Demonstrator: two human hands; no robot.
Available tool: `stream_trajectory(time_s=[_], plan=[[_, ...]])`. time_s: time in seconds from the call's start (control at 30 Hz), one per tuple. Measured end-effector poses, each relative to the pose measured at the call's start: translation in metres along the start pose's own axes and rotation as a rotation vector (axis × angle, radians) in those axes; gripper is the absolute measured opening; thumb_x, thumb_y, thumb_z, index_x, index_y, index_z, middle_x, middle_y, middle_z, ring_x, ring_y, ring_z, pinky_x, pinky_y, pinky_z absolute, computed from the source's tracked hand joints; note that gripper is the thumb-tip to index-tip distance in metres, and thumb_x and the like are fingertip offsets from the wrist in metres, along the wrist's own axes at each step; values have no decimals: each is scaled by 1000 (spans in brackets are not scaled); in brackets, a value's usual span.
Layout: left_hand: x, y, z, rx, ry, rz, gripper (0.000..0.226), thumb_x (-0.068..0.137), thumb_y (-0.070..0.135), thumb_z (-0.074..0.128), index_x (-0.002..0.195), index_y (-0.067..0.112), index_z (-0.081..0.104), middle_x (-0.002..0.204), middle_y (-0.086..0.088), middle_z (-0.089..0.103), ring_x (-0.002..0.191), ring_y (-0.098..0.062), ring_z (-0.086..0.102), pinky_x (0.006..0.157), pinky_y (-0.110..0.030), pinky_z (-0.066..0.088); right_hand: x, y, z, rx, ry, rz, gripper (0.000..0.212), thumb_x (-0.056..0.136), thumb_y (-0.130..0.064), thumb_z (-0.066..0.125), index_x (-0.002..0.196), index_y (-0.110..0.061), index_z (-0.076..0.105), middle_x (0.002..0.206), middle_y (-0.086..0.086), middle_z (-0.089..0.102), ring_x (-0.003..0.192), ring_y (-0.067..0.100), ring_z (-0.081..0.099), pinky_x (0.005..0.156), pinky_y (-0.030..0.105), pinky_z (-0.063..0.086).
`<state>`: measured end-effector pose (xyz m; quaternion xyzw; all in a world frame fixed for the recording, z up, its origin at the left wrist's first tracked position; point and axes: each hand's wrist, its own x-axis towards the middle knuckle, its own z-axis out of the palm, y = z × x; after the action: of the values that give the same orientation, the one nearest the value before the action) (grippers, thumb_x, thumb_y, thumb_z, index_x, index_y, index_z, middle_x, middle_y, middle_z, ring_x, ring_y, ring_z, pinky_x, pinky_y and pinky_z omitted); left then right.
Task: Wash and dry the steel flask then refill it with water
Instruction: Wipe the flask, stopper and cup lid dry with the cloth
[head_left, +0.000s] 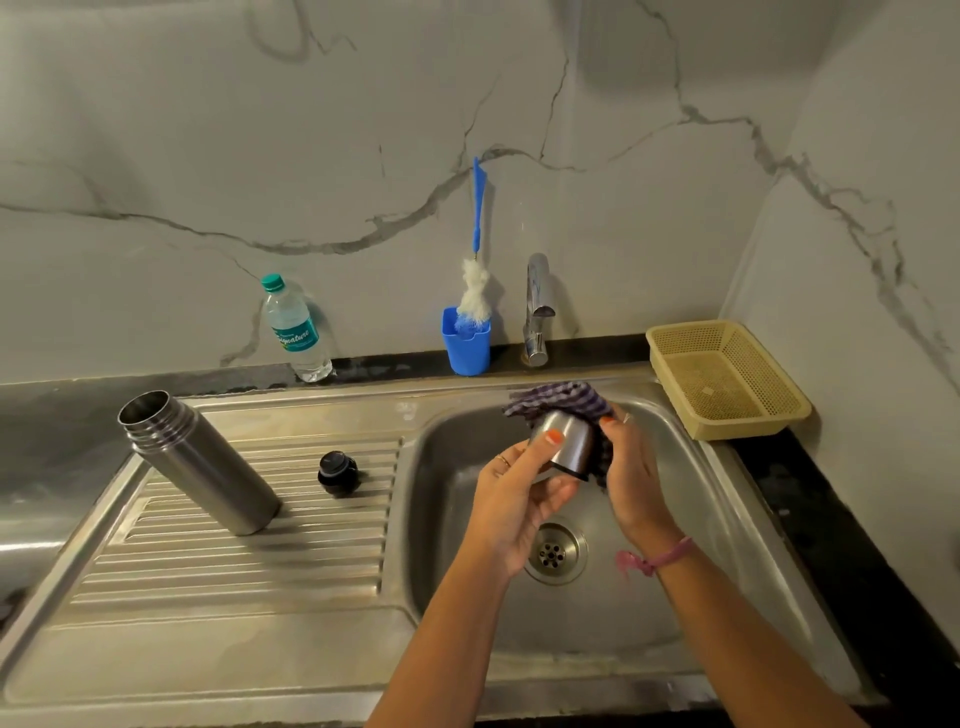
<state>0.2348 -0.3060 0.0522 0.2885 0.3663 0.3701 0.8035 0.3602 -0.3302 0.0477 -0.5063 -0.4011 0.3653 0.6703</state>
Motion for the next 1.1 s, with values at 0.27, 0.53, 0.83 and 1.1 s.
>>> stream_trajectory(time_s=[0.27, 0.53, 0.83, 1.1], plan=[[2, 9, -14, 15, 83, 37, 69, 75, 31, 82, 123, -12, 58, 90, -17, 67, 72, -21, 58, 69, -28, 58, 4, -15, 16, -417, -215, -302, 38, 91, -17, 34, 113, -12, 64, 101, -8, 68, 101, 9, 62, 88, 26, 47], [-9, 19, -20, -18, 40, -31, 56, 74, 31, 80, 115, -3, 65, 88, -15, 72, 72, -20, 64, 71, -28, 60, -16, 0, 31, 5, -10, -125, 33, 94, -22, 36, 110, -9, 62, 99, 1, 70, 98, 18, 64, 82, 24, 52], [-3, 26, -39, 4, 63, -25, 43, 80, 36, 76, 107, 3, 70, 88, -10, 73, 76, -20, 65, 80, -33, 57, -12, 0, 48, -634, -158, -483, 46, 93, -21, 31, 132, -8, 53, 132, 4, 57, 125, 12, 50, 107, 33, 40], [-8, 33, -47, 61, 16, -29, 52, 71, 39, 81, 107, 4, 70, 94, -15, 74, 78, -20, 67, 77, -28, 58, -20, 7, 70, -146, 88, -91, 34, 90, -27, 35, 113, -27, 61, 103, -7, 68, 101, 12, 61, 86, 24, 50]])
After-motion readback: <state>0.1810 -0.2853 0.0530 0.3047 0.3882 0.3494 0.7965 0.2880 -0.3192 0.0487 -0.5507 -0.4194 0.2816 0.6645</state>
